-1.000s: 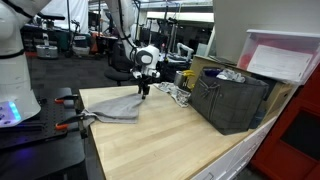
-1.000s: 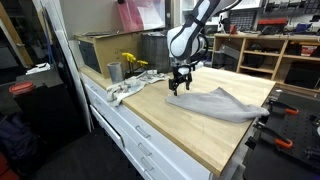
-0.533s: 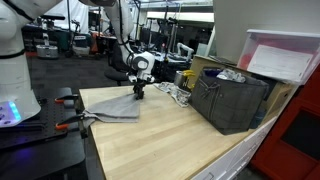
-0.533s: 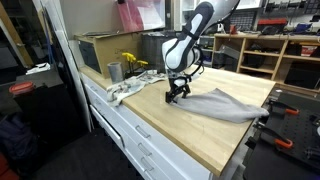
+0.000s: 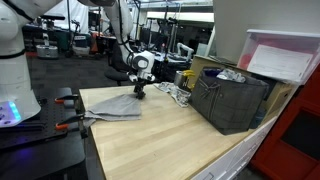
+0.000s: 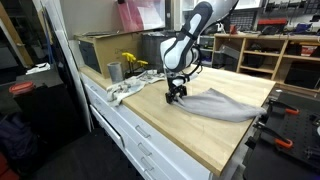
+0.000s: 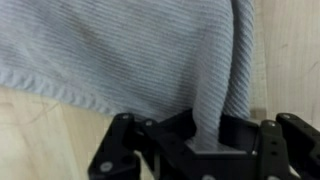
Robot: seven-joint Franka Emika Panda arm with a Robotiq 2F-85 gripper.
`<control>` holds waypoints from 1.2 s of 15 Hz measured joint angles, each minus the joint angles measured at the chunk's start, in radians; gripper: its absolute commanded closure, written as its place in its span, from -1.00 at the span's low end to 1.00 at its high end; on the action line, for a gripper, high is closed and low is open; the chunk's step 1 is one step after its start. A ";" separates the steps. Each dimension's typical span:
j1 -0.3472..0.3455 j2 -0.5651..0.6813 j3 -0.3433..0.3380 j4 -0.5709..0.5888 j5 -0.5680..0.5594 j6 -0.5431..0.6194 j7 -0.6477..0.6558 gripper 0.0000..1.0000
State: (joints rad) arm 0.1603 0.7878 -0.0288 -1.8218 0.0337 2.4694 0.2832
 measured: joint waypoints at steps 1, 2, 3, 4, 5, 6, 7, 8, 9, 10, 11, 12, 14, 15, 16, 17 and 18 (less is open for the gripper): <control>0.007 0.001 -0.011 0.009 -0.007 0.009 0.001 1.00; 0.009 0.000 -0.026 0.026 -0.015 0.014 0.002 1.00; 0.008 -0.003 -0.042 0.052 -0.023 0.015 0.001 1.00; 0.005 -0.007 -0.058 0.084 -0.028 0.016 0.001 1.00; 0.000 -0.012 -0.071 0.116 -0.031 0.016 0.001 1.00; -0.006 -0.016 -0.081 0.151 -0.035 0.016 0.001 1.00; -0.009 -0.019 -0.088 0.183 -0.037 0.015 0.001 0.50; -0.011 -0.019 -0.092 0.216 -0.039 0.015 0.001 0.47; -0.012 -0.020 -0.094 0.245 -0.040 0.014 0.001 0.33; -0.012 -0.020 -0.095 0.269 -0.042 0.013 0.001 0.20; -0.011 -0.020 -0.094 0.288 -0.045 0.013 0.001 0.03; -0.011 -0.020 -0.093 0.303 -0.048 0.013 0.001 -0.10; -0.010 -0.021 -0.094 0.321 -0.050 0.013 0.001 -0.40; -0.011 -0.022 -0.095 0.325 -0.050 0.013 0.001 -0.54; -0.014 -0.025 -0.096 0.325 -0.050 0.010 0.001 -0.71; -0.021 -0.030 -0.096 0.323 -0.050 -0.002 0.001 -0.84; -0.031 -0.037 -0.095 0.316 -0.049 -0.020 -0.001 -0.97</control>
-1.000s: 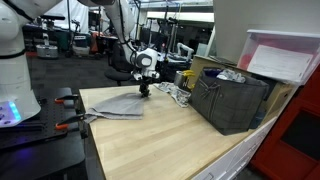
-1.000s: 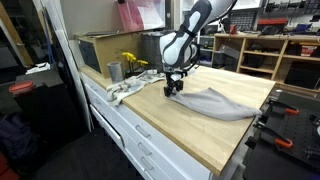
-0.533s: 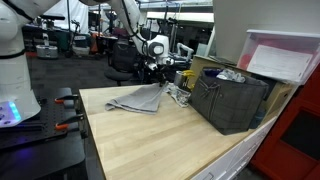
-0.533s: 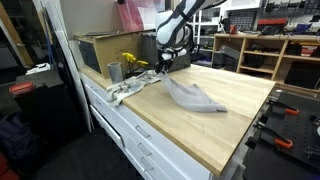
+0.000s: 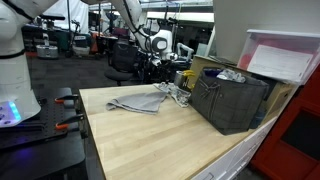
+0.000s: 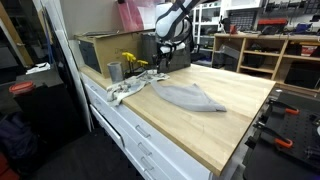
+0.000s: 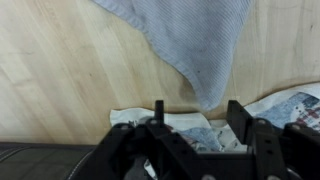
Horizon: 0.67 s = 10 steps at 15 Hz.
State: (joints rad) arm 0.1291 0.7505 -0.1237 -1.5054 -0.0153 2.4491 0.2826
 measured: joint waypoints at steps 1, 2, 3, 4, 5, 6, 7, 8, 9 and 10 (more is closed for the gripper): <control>-0.014 -0.010 0.001 -0.011 0.000 -0.022 -0.002 -1.00; -0.030 -0.022 0.002 -0.026 0.000 -0.046 -0.007 -1.00; -0.049 -0.036 0.005 -0.045 0.003 -0.073 -0.019 -1.00; -0.073 -0.051 0.011 -0.065 0.009 -0.101 -0.038 -1.00; -0.098 -0.065 0.018 -0.084 0.022 -0.130 -0.064 -1.00; -0.125 -0.077 0.028 -0.100 0.039 -0.163 -0.094 -1.00; -0.154 -0.086 0.039 -0.113 0.056 -0.199 -0.126 -1.00; -0.182 -0.091 0.047 -0.122 0.074 -0.233 -0.159 -1.00; -0.207 -0.094 0.055 -0.130 0.088 -0.263 -0.190 -1.00; -0.230 -0.094 0.061 -0.136 0.100 -0.289 -0.220 -1.00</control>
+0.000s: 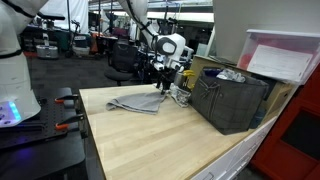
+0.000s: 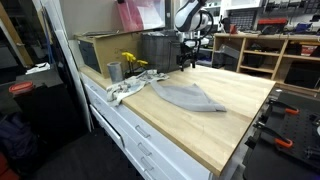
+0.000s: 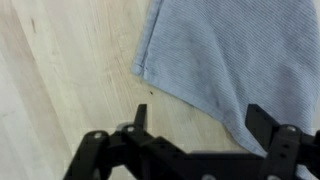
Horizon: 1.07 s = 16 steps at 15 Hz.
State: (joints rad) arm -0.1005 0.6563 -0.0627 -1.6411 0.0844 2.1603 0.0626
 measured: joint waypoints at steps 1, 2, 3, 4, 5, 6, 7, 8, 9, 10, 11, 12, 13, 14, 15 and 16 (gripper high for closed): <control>-0.017 0.000 0.002 -0.007 0.007 -0.020 -0.024 -1.00; -0.031 0.003 0.002 -0.012 0.009 -0.038 -0.044 -1.00; -0.042 0.008 0.002 -0.015 0.010 -0.055 -0.062 -1.00; -0.051 0.015 0.002 -0.019 0.011 -0.068 -0.078 -1.00; -0.057 0.025 0.002 -0.025 0.014 -0.073 -0.089 -1.00; -0.061 0.037 0.003 -0.031 0.016 -0.073 -0.100 -1.00; -0.062 0.052 0.004 -0.035 0.017 -0.072 -0.107 -1.00; -0.062 0.069 0.006 -0.036 0.018 -0.072 -0.116 -1.00; -0.062 0.084 0.010 -0.035 0.018 -0.071 -0.118 -1.00; -0.062 0.100 0.016 -0.035 0.018 -0.069 -0.118 -1.00; -0.062 0.113 0.021 -0.035 0.018 -0.066 -0.118 -1.00; -0.062 0.125 0.027 -0.035 0.018 -0.061 -0.118 -1.00; -0.062 0.136 0.032 -0.034 0.018 -0.055 -0.118 -1.00; -0.062 0.144 0.035 -0.033 0.018 -0.050 -0.118 -1.00; -0.062 0.151 0.037 -0.033 0.018 -0.044 -0.118 -1.00; -0.062 0.156 0.039 -0.033 0.018 -0.037 -0.119 -1.00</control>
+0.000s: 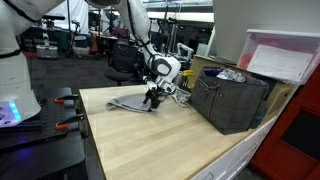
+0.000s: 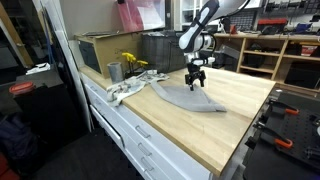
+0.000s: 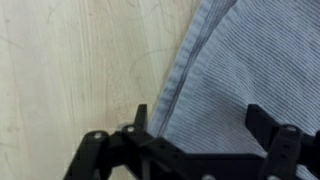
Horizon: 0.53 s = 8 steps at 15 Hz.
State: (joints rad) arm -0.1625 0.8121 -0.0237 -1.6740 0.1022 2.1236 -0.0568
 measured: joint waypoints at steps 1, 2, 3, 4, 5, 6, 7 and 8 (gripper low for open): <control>0.000 0.004 0.001 0.000 0.000 0.011 -0.002 -1.00; 0.000 0.008 0.002 0.000 0.000 0.026 -0.007 -1.00; 0.000 0.011 0.002 0.000 0.000 0.040 -0.017 -1.00; 0.000 0.014 0.003 0.000 0.000 0.054 -0.023 -1.00; -0.001 0.016 0.005 0.000 0.000 0.069 -0.031 -1.00; -0.001 0.019 0.008 0.000 0.000 0.081 -0.038 -1.00; -0.001 0.021 0.011 0.000 0.000 0.092 -0.040 -1.00; -0.001 0.021 0.014 0.000 0.000 0.099 -0.040 -1.00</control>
State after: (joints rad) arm -0.1637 0.8333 -0.0093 -1.6739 0.1022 2.2226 -0.0967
